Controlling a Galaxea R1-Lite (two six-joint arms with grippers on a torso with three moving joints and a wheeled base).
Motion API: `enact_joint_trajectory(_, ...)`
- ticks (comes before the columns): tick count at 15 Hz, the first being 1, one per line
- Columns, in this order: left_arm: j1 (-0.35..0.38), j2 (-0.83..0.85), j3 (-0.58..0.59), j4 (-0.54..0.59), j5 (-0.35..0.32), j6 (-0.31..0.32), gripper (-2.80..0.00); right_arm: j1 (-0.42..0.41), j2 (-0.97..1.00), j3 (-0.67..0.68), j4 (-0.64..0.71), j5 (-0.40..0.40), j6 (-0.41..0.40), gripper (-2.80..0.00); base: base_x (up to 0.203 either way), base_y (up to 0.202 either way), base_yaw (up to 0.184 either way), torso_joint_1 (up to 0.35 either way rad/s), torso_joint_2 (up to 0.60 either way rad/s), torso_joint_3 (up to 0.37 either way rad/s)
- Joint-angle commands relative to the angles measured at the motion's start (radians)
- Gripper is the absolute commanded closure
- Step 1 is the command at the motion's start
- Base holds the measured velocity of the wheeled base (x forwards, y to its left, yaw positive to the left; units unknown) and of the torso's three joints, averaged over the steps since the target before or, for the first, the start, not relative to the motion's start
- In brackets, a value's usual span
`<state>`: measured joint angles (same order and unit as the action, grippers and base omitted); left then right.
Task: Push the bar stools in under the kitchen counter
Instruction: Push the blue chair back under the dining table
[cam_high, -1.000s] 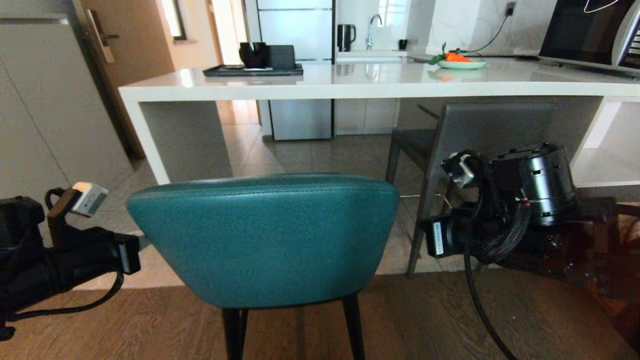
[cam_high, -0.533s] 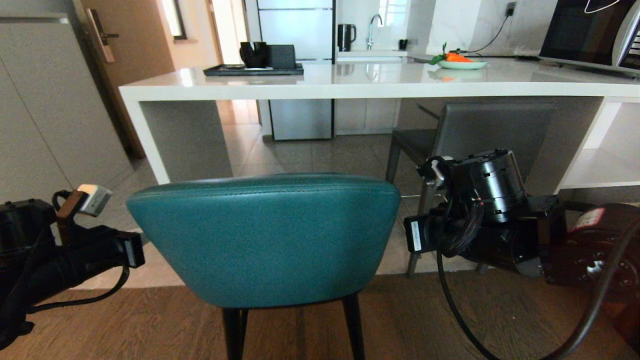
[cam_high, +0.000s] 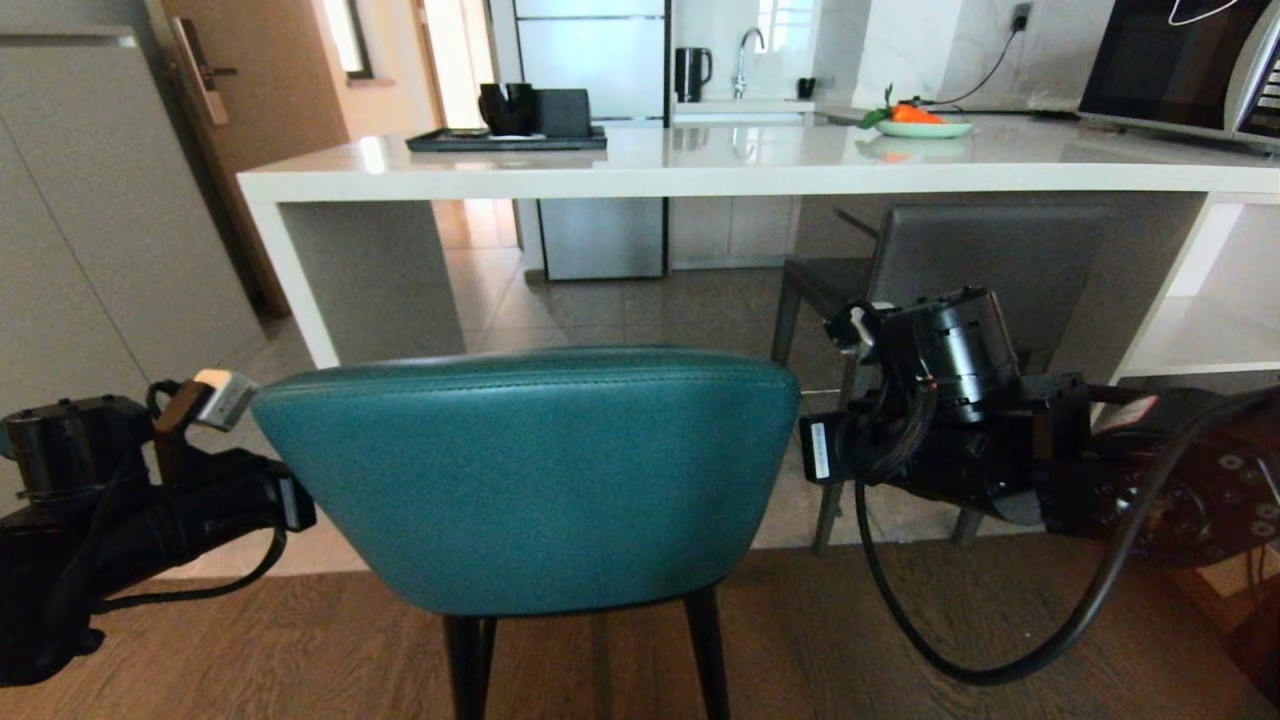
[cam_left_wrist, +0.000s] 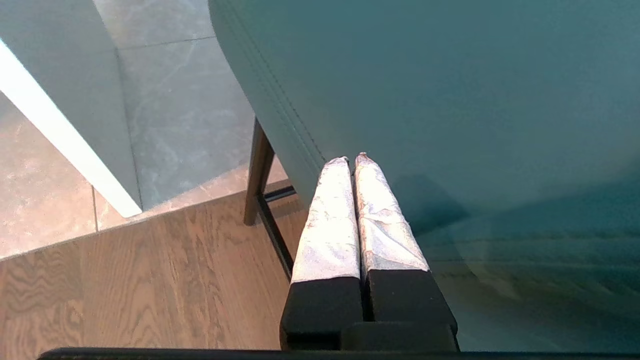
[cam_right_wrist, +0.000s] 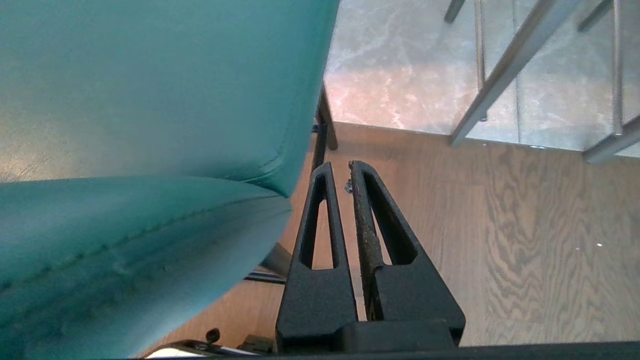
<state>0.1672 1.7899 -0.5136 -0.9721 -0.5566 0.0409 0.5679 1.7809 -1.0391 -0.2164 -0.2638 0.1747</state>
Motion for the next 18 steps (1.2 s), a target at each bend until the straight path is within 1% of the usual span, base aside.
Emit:
enact_joint_trajectory(1, 0.002, 0.018, -0.010, -0.007, -0.005, -0.001, 0.00, 0.012, 0.024, -0.011, -0.013, -0.001, -0.001, 0.00, 0.000, 0.000, 0.000, 0.000, 0.00, 0.000)
enact_joint_trajectory(4, -0.010, -0.005, 0.012, -0.017, -0.011, 0.001, 0.00, 0.024, 0.025, -0.007, -0.017, 0.000, 0.000, 0.00, 0.000, 0.000, 0.000, 0.000, 0.00, 0.000)
enact_joint_trajectory(5, -0.005, -0.016, 0.028, -0.054, -0.017, -0.003, 0.00, 0.025, 0.025, -0.002, -0.017, -0.002, 0.002, 0.00, 0.000, 0.000, 0.000, 0.000, 0.00, 0.000)
enact_joint_trajectory(7, -0.005, 0.008, 0.047, -0.173, -0.019, -0.006, 0.00, 0.027, 0.016, 0.004, -0.018, -0.002, 0.002, 0.00, 0.000, 0.000, 0.000, 0.000, 0.00, 0.000)
enact_joint_trajectory(8, -0.006, 0.027, 0.057, -0.197, -0.020, -0.006, 0.00, 0.027, 0.009, 0.007, -0.018, -0.002, 0.002, 0.00, 0.000, 0.000, 0.000, 0.000, 0.00, 0.000)
enact_joint_trajectory(11, -0.011, 0.036, 0.067, -0.208, -0.017, -0.004, 0.00, 0.038, -0.008, 0.034, -0.018, 0.000, 0.002, 0.00, 0.000, 0.000, 0.000, 0.000, 0.00, 0.000)
enact_joint_trajectory(18, -0.010, 0.033, 0.080, -0.202, -0.006, -0.006, 0.00, 0.064, 0.031, -0.016, -0.017, 0.000, -0.001, 0.00, 0.000, 0.000, 0.000, 0.000, 0.00, 0.000)
